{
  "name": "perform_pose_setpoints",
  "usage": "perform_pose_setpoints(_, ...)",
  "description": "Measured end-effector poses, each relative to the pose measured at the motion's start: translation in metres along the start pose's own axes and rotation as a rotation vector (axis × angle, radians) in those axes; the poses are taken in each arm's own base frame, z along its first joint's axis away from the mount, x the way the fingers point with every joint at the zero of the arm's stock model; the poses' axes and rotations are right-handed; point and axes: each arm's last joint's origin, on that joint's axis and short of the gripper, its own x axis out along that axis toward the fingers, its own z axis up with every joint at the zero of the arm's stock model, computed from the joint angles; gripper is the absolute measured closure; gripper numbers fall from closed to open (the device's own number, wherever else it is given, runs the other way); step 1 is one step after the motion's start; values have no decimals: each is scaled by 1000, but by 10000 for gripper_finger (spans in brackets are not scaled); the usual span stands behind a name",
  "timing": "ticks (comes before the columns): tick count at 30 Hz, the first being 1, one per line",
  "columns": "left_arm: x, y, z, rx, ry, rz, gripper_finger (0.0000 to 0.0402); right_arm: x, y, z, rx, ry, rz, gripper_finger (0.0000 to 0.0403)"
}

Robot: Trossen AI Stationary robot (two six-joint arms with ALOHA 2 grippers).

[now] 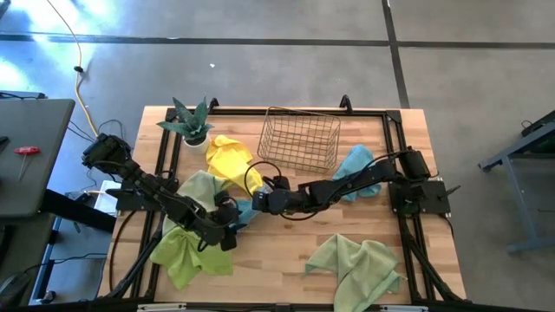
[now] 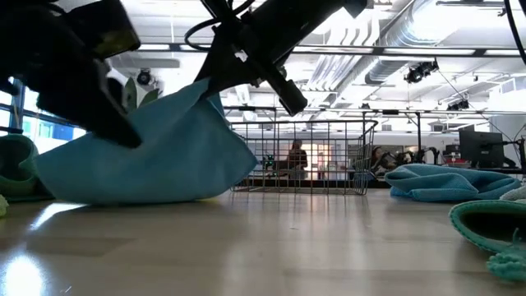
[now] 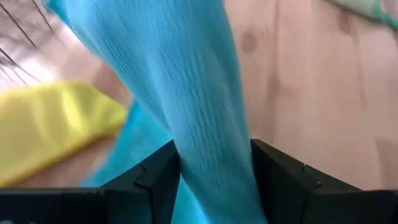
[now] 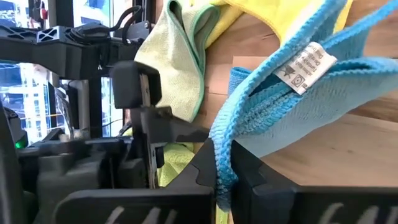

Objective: Fold microfiber towels
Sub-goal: Put the bottom blue microfiber cloth in the basket

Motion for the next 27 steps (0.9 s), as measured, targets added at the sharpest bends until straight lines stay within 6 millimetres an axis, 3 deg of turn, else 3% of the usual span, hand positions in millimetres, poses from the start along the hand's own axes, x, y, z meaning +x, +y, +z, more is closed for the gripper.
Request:
perform_pose_setpoints(8,-6,-5,-11,-37,81,-38,265,0,0,1,-23,1,1,403)
perform_pose_setpoints(15,-5,-4,-10,-2,131,-70,380,0,0,0,-49,19,4,403)
perform_pose_setpoints(21,-9,-7,10,106,182,-84,393,0,5,-1,-81,70,49,403)
perform_pose_setpoints(27,-20,-9,51,293,234,-86,398,-19,18,6,-157,80,88,403)
